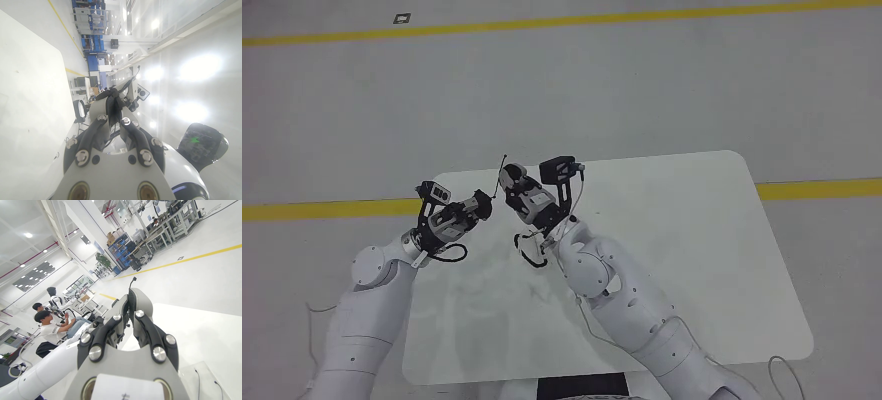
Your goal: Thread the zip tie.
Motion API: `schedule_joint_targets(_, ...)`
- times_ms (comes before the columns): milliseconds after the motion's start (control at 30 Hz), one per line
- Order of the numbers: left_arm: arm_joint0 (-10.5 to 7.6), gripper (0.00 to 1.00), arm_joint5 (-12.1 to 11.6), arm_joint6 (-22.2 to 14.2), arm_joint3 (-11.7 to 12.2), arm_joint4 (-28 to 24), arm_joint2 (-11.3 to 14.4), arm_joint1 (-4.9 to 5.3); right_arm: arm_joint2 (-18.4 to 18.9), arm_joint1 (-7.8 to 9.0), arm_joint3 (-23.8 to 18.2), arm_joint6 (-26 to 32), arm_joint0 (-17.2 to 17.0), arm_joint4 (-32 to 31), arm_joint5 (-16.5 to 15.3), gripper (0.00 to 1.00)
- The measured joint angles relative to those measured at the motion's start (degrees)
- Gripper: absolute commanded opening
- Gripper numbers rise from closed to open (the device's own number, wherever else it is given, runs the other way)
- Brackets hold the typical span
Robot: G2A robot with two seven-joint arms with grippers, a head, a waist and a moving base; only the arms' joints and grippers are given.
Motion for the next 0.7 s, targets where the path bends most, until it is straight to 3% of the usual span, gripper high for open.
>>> schedule_joint_targets(700, 0.0, 0.0, 0.0, 0.0, 0.0, 0.0, 0.0, 0.0, -0.3, 0.18, 0.4, -0.5, 0.3, 0.0, 0.3, 0.0)
